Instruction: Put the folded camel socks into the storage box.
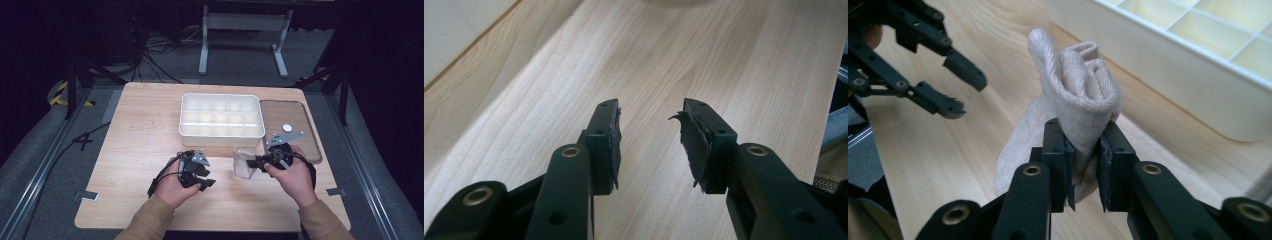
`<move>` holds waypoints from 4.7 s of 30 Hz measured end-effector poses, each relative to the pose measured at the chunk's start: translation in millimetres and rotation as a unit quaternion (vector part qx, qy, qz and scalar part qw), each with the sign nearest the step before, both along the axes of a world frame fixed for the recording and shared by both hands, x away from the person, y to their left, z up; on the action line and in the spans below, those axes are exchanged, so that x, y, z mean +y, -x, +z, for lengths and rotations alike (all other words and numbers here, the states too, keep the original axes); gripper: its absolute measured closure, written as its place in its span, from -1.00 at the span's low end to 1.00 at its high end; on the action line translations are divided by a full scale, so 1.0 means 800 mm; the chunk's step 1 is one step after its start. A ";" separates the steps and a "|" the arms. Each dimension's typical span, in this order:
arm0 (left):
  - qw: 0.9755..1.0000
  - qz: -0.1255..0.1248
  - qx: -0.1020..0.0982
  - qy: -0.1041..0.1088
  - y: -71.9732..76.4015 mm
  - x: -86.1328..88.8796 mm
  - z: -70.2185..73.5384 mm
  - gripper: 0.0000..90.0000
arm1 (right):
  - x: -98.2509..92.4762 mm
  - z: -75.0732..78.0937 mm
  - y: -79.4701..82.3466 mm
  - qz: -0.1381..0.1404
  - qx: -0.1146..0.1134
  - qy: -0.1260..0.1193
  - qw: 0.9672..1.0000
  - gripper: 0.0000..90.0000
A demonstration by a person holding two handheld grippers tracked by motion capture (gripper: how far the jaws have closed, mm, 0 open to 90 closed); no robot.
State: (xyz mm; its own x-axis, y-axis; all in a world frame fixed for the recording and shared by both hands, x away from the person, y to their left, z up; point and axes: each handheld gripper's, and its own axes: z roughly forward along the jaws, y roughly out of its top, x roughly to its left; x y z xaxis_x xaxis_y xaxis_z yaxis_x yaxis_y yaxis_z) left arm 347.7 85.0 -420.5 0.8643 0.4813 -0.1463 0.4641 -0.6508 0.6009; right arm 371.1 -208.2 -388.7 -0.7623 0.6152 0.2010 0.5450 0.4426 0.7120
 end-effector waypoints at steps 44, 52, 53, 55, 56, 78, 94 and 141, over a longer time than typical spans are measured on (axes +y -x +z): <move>0.997 0.079 0.001 0.007 0.018 0.076 0.005 0.33 | -0.046 0.063 -0.116 -0.096 -0.019 0.082 0.992 0.71; 0.996 0.084 0.001 0.015 0.016 0.081 0.007 0.33 | -0.039 0.049 -0.131 -0.104 -0.006 0.098 0.990 0.71; 0.996 0.085 0.001 0.015 0.016 0.081 0.007 0.33 | -0.038 0.048 -0.133 -0.104 -0.005 0.099 0.990 0.71; 0.997 0.082 0.001 0.012 0.016 0.080 0.007 0.33 | -0.035 0.045 -0.136 -0.103 -0.003 0.101 0.989 0.70; 0.997 0.082 0.001 0.012 0.017 0.079 0.007 0.33 | -0.034 0.043 -0.137 -0.103 -0.002 0.103 0.989 0.70; 0.996 0.090 0.002 0.020 0.017 0.086 0.008 0.32 | -0.001 0.004 -0.168 -0.098 0.014 0.139 0.985 0.67; 0.996 0.084 0.002 0.019 0.016 0.085 0.006 0.32 | 0.025 -0.014 -0.177 -0.067 0.010 0.245 0.967 0.68; 0.996 0.081 0.004 0.022 0.014 0.082 0.003 0.27 | 0.041 -0.018 -0.194 -0.037 0.057 0.263 0.963 0.84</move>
